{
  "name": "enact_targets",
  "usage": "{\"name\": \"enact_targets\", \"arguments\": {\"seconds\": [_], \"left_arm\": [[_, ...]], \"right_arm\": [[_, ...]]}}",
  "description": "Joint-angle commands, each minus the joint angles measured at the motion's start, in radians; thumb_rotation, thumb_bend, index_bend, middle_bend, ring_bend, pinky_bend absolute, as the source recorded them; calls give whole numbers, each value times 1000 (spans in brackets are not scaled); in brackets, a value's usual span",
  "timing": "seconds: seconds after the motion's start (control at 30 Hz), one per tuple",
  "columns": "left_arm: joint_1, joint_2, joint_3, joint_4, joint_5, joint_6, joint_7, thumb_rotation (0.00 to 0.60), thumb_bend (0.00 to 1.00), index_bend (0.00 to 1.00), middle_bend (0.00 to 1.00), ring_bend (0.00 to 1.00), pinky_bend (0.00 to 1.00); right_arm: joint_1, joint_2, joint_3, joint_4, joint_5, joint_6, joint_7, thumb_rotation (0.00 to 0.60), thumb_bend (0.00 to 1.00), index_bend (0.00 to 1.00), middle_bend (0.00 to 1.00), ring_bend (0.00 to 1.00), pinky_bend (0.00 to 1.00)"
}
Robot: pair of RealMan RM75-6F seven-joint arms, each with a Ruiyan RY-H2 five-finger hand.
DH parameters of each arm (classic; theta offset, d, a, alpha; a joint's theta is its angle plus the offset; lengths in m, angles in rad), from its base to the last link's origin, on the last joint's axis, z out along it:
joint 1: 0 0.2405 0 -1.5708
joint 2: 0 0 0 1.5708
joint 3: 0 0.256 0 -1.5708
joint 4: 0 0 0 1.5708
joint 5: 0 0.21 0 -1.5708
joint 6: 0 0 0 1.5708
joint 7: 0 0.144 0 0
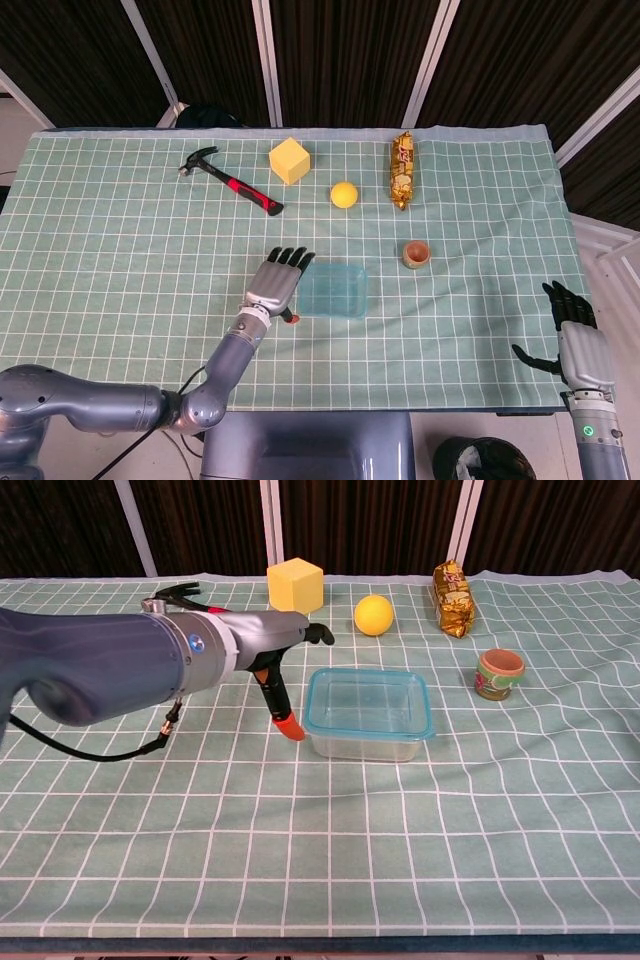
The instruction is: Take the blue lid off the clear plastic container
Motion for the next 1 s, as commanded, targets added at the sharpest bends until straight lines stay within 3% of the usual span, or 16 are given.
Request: {"name": "enact_targets", "arguments": {"seconds": [0.03, 0.37, 0.43, 0.53, 0.67, 0.77, 1.0], "left_arm": [[-37, -38, -11, 52, -41, -23, -11, 600, 0, 0, 0, 0, 0], [-103, -112, -21, 197, -60, -123, -73, 600, 0, 0, 0, 0, 4], [-113, -129, -25, 234, -55, -152, -97, 600, 0, 0, 0, 0, 52], [-128, -158, -19, 302, -8, -198, -140, 600, 14, 20, 26, 66, 199], [-129, -199, -21, 364, 87, -207, -213, 600, 87, 199, 239, 279, 398], [-118, -222, -11, 401, 190, -202, -283, 600, 103, 283, 318, 329, 419], [-57, -173, 61, 384, 359, -206, -391, 600, 104, 293, 322, 330, 418]], "right_arm": [[1, 2, 1, -3, 3, -3, 1, 600, 278, 0, 0, 0, 0], [3, 7, 2, -9, 14, -14, 4, 600, 277, 0, 0, 0, 0], [3, 7, 2, -10, 14, -15, 4, 600, 277, 0, 0, 0, 0], [3, 9, 1, -13, 16, -18, 3, 600, 277, 0, 0, 0, 0], [3, 11, -1, -15, 14, -17, 1, 600, 278, 0, 0, 0, 0], [3, 12, -2, -15, 11, -15, 0, 600, 277, 0, 0, 0, 0], [3, 15, -8, -19, 1, -16, -7, 600, 278, 0, 0, 0, 0]]}}
